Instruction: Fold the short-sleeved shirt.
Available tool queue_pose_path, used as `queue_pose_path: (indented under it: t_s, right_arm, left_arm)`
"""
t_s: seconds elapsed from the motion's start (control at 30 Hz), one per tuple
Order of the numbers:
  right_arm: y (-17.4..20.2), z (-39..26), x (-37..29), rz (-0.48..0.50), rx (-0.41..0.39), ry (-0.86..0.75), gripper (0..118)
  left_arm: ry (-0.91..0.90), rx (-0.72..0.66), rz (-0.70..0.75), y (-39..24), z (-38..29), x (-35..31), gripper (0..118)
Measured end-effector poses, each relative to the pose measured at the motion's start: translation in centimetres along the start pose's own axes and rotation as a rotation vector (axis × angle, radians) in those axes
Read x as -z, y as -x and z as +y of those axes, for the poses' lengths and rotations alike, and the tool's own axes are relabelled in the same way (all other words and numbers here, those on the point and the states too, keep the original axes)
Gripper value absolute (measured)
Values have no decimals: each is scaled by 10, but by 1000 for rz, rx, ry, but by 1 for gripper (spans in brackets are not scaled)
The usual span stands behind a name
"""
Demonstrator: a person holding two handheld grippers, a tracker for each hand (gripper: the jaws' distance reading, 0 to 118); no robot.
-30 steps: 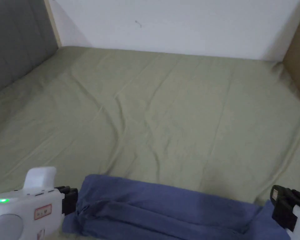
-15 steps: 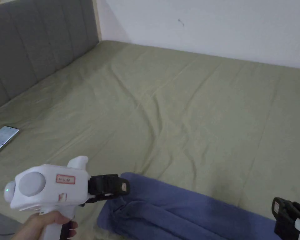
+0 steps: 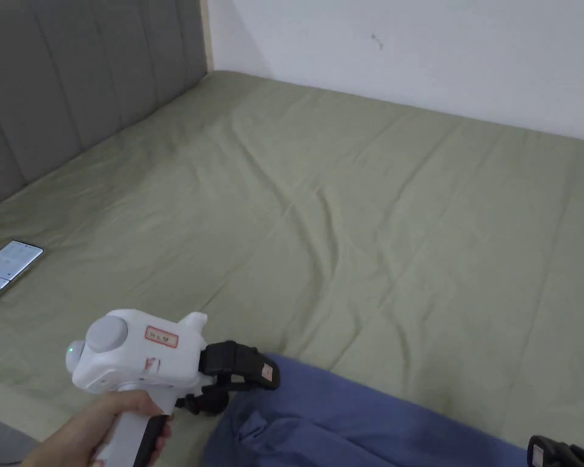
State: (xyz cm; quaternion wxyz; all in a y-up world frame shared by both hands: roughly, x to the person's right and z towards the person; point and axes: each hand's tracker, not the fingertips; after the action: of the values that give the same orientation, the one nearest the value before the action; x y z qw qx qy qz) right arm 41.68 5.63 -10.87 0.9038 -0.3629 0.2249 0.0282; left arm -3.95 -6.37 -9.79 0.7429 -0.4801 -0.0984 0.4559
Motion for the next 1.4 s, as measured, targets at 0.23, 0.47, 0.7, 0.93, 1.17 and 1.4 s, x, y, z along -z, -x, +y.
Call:
queue_pose_path:
  t_s: [0.23, 0.47, 0.7, 0.93, 1.17, 1.4]
  right_arm:
    - [-5, -3, 7, 23, 6, 14, 0]
    - [-23, -19, 11, 34, 67, 70, 0]
    - [-57, -28, 2, -3, 192, 88, 0]
    - [-79, -25, -14, -30, 209, 36, 0]
    - [-105, -39, -27, -32, 304, 0, 0]
    - [-141, -52, -52, -62, 372, -29, 0]
  left_arm:
    - [55, 141, 178, -40, -4, 6, 80]
    - [-1, 84, 227, -13, -6, 9, 8]
    - [-49, 48, 164, -33, -8, -4, 6]
    - [-88, 190, 120, -111, -24, -39, 6]
    - [-52, 317, 19, -203, -66, -11, 6]
    - [176, 437, -48, -274, -97, 105, 6]
